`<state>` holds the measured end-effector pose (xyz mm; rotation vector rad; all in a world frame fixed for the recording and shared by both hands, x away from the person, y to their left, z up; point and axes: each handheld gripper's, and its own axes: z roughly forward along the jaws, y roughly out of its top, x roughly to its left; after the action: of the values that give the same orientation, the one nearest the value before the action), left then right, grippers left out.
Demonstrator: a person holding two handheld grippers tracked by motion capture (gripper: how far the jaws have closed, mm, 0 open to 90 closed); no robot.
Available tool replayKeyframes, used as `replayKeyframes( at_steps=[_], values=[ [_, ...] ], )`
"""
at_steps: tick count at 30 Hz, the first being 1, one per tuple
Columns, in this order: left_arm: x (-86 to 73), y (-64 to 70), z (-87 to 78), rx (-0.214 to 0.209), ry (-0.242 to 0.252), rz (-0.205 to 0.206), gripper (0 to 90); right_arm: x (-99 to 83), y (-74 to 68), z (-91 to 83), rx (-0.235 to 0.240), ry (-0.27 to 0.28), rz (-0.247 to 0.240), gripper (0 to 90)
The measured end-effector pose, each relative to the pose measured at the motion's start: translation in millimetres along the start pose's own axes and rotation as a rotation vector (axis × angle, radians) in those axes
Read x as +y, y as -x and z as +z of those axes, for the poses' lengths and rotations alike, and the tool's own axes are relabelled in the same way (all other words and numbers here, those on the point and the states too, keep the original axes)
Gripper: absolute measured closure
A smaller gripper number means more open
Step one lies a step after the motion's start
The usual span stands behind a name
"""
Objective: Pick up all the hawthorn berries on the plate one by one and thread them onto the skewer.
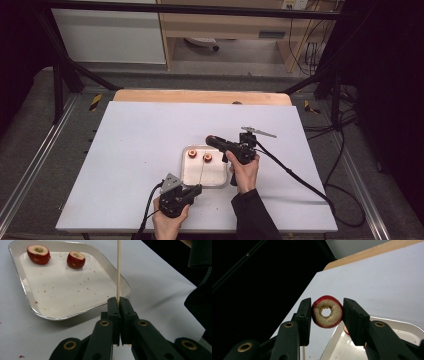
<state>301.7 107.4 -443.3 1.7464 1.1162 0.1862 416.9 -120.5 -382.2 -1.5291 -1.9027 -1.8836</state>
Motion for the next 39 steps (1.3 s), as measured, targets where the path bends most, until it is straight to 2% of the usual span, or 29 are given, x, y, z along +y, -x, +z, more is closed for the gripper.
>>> replayKeyframes(
  at_steps=[9, 31, 39],
  values=[
    [5.3, 3.5, 5.9, -0.016, -0.010, -0.015, 88.5, -1.5, -4.6, -4.4, 0.028, 0.041, -0.029, 60.1],
    [8.6, 3.2, 5.1, -0.007, -0.008, -0.008, 88.5, -5.2, -7.0, -5.4, 0.060, 0.025, -0.036, 60.1],
    [8.5, 2.5, 5.0, -0.009, -0.006, -0.018, 88.5, -6.3, -6.9, -5.0, 0.066, 0.009, -0.035, 60.2]
  ],
)
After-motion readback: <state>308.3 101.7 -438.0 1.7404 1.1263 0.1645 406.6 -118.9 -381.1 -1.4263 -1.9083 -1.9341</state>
